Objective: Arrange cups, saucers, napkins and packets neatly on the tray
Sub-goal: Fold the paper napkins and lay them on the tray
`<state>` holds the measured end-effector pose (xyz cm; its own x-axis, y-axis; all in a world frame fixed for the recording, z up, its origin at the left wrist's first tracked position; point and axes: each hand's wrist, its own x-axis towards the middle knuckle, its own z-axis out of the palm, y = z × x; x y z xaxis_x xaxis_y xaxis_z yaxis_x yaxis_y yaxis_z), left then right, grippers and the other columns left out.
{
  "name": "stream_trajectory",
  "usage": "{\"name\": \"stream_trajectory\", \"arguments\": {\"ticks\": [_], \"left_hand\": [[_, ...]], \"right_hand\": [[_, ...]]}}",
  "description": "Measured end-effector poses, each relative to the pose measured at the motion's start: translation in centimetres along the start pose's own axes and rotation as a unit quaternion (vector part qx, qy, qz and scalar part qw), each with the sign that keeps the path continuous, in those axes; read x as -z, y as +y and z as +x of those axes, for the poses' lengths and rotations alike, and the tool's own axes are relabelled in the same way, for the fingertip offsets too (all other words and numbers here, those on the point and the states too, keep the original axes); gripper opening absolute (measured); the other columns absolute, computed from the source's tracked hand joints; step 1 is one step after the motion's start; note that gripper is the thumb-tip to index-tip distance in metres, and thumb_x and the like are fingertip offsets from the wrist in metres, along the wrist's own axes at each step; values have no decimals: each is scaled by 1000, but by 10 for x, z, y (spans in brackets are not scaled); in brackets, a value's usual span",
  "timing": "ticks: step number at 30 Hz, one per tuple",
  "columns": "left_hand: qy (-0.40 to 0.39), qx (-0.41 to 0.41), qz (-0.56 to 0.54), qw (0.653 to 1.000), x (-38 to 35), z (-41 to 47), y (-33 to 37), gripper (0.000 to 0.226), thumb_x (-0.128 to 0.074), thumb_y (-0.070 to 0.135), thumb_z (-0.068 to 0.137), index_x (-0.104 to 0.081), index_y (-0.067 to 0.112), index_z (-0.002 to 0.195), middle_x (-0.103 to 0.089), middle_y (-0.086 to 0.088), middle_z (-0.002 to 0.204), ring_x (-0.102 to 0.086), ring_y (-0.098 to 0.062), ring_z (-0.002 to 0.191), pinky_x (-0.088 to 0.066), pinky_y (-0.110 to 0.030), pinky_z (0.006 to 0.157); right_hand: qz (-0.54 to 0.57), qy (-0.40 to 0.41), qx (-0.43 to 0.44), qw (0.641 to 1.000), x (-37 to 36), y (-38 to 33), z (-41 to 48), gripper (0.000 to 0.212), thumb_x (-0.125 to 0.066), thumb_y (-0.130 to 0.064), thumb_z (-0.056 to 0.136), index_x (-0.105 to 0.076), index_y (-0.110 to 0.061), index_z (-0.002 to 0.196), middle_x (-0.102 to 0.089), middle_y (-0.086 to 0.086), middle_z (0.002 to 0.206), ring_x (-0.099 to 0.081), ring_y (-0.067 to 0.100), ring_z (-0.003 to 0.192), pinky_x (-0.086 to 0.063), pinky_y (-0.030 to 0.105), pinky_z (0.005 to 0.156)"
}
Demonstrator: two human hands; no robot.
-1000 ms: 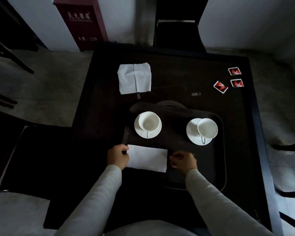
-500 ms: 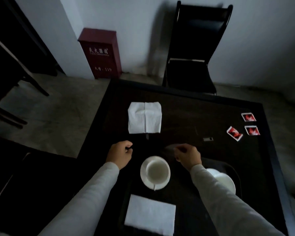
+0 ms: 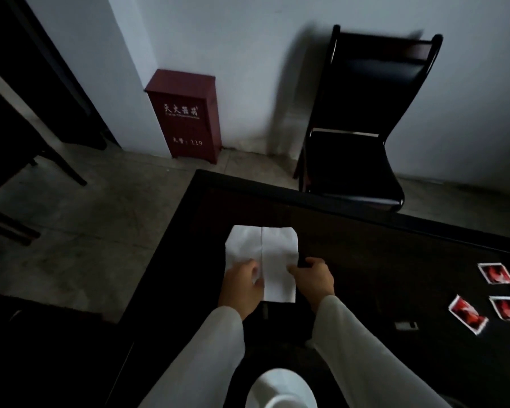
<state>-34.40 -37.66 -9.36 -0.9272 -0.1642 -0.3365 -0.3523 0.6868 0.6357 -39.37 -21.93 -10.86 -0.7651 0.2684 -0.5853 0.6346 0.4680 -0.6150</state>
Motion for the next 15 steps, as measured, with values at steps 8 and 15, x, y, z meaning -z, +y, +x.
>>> {"name": "stream_trajectory", "arguments": {"ticks": [8,15], "left_hand": [[35,26,-81,996,-8,22,-6,12,-65,17,91,-72,18,100,-70,10,89,-58,-5,81,-44,-20,72],[88,91,-219,968,-7,18,3,11,-64,26,94,-72,21,100,-70,8,90,-67,-14,89,-49,-17,72]], "right_hand": [[32,-29,15,999,-14,-20,18,19,-78,-36,78,-70,-20,76,-72,2,80,-68,16,75,-55,30,59],[150,-93,113,978,1,-42,-18,30,-75,-18,86,-66,8,96,-69,34,100,-71,48,94,-57,64,79]]}}
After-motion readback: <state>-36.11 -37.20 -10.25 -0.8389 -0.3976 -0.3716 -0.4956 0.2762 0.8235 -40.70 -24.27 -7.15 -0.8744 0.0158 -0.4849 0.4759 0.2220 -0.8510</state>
